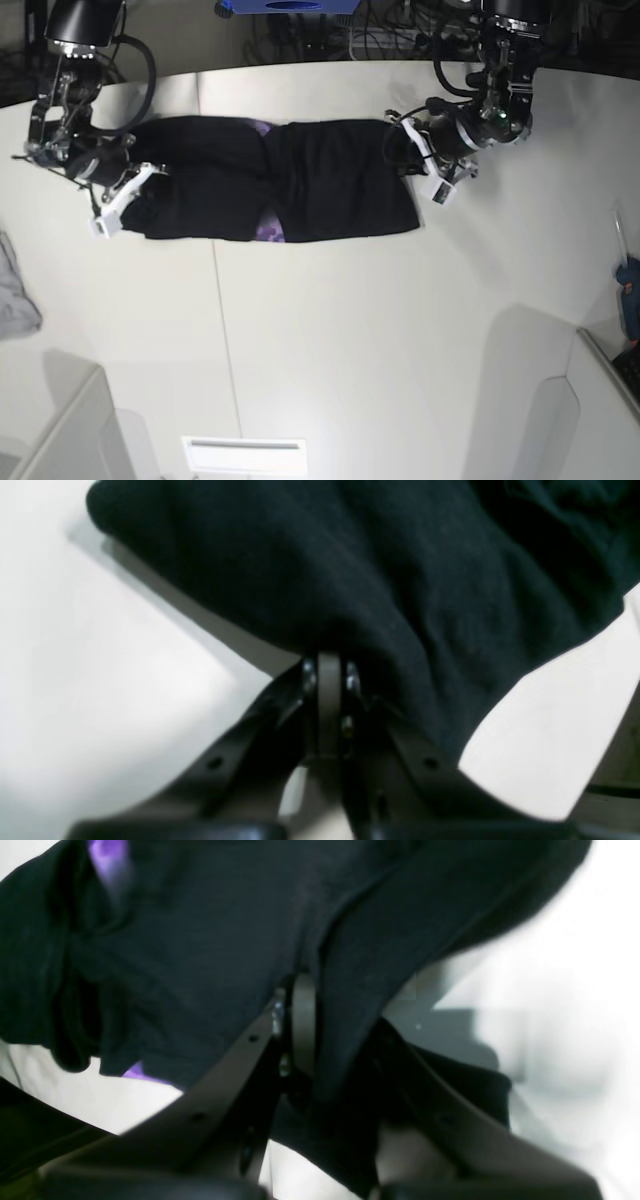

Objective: Fold the T-shirt properly
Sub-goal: 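Fold the strip again with both grippers, bringing the ends together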

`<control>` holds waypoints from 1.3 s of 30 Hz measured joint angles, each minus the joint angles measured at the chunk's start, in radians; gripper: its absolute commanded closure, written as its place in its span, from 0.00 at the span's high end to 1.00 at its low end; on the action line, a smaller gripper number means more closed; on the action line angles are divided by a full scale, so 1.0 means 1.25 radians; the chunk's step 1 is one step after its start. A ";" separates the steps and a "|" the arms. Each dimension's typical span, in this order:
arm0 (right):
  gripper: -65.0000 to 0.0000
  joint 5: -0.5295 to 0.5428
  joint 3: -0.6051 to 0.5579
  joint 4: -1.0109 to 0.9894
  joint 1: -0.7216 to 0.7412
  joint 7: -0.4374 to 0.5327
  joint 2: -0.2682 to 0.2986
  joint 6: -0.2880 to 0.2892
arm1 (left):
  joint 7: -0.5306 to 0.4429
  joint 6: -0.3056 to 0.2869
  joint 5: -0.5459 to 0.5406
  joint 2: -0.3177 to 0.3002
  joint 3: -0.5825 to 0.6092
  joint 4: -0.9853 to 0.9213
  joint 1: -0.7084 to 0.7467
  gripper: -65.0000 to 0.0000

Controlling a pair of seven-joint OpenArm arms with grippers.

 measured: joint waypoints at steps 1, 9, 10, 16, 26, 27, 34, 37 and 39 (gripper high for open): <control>0.00 0.000 0.000 0.010 0.001 -0.012 0.001 -0.002 | 0.000 -0.001 0.000 0.006 0.013 0.001 -0.006 0.00; 0.00 0.001 0.000 0.081 0.006 -0.039 0.005 -0.012 | 0.020 0.000 0.021 0.034 0.035 0.019 -0.011 0.00; 0.00 0.002 0.000 0.081 0.009 -0.044 0.006 -0.027 | 0.026 0.002 0.022 0.033 0.036 0.025 -0.011 0.00; 0.00 0.002 -0.030 0.079 0.040 -0.052 0.061 -0.051 | 0.035 0.008 0.035 0.028 0.027 0.078 -0.010 0.00; 0.00 0.002 -0.114 0.087 0.050 -0.047 0.091 -0.113 | 0.036 0.008 0.037 0.015 0.027 0.088 -0.010 0.00; 0.00 0.000 -0.121 0.098 0.049 -0.049 0.090 -0.113 | 0.037 0.008 0.036 0.015 0.027 0.088 -0.010 0.00; 0.00 0.006 -0.140 0.204 0.048 -0.063 0.068 -0.119 | 0.036 0.008 0.037 0.015 0.027 0.087 -0.012 0.00; 0.00 0.006 -0.140 0.214 0.048 -0.102 0.048 -0.119 | 0.037 0.007 0.037 0.008 0.028 0.086 -0.012 0.00; 0.00 0.004 -0.140 0.219 0.045 -0.101 0.031 -0.119 | 0.037 0.008 0.037 0.002 0.025 0.086 -0.011 0.00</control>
